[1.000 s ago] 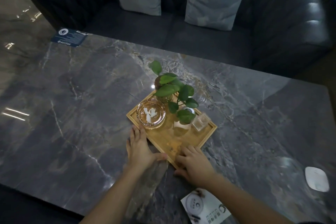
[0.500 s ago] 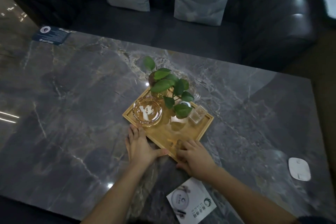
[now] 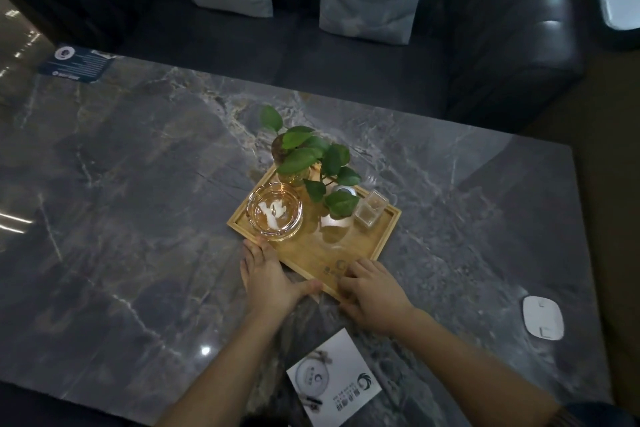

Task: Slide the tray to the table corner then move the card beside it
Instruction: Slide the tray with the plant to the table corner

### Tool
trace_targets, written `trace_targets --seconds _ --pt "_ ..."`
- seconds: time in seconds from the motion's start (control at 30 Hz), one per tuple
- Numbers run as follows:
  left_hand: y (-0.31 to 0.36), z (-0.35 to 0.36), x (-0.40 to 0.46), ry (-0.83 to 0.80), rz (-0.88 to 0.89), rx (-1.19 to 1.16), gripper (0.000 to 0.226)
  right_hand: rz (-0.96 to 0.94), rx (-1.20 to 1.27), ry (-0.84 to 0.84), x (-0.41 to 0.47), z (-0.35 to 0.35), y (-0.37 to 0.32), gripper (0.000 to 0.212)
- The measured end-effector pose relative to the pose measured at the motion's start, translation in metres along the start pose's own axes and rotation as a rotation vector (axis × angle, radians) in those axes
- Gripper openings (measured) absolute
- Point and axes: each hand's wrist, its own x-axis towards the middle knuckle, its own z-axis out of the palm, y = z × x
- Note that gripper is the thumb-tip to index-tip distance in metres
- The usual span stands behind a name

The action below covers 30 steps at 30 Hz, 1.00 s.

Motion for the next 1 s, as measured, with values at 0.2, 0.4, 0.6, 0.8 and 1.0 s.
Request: trace_targets --seconds 0.2,0.4,0.6,0.8,1.0 --pt "0.012 0.007 -0.006 0.004 0.007 -0.040 0.158 0.001 0.005 0.021 -0.006 -0.004 0.014 0.018" --pt "0.022 0.018 -0.009 0.016 -0.020 -0.105 0.163 -0.006 0.026 0.029 -0.013 -0.008 0.028 0.017" --pt "0.034 0.027 -0.015 0.030 -0.020 -0.110 0.164 -0.004 0.010 0.030 -0.021 -0.010 0.041 0.017" --pt "0.048 0.038 -0.021 0.026 -0.027 -0.135 0.164 -0.016 0.022 0.044 -0.031 -0.013 0.055 0.016" --pt "0.060 0.043 -0.026 0.023 -0.040 -0.094 0.160 -0.021 0.038 0.039 -0.037 -0.016 0.064 0.017"
